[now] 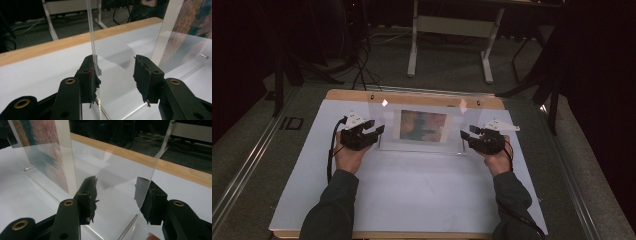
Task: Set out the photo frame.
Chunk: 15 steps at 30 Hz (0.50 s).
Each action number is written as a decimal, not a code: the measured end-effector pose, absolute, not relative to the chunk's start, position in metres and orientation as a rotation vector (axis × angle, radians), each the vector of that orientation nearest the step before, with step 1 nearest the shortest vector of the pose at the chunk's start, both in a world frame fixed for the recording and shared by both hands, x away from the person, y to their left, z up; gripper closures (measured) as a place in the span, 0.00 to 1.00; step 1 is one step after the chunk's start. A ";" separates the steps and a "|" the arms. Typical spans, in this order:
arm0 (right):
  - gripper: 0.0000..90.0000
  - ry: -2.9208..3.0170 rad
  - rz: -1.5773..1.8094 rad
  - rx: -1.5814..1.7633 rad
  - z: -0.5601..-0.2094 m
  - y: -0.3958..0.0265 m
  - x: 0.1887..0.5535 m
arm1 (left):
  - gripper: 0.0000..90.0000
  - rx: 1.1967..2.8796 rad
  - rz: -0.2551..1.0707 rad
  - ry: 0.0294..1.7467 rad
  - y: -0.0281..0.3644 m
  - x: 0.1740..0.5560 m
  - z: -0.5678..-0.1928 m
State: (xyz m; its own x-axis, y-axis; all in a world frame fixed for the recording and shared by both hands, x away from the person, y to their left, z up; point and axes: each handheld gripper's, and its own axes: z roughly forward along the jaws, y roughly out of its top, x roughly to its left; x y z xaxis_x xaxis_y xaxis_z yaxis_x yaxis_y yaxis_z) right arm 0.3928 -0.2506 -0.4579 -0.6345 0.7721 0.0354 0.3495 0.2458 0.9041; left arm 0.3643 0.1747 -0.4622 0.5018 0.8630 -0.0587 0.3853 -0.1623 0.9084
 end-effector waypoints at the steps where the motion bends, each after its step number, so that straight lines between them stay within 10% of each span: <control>1: 0.56 2.107 1.362 1.028 -0.457 -0.250 0.390 | 0.60 1.761 0.607 1.055 0.175 0.362 -0.462; 15: 0.56 2.131 1.371 1.050 -0.457 -0.248 0.371 | 0.60 1.772 0.598 1.092 0.176 0.338 -0.459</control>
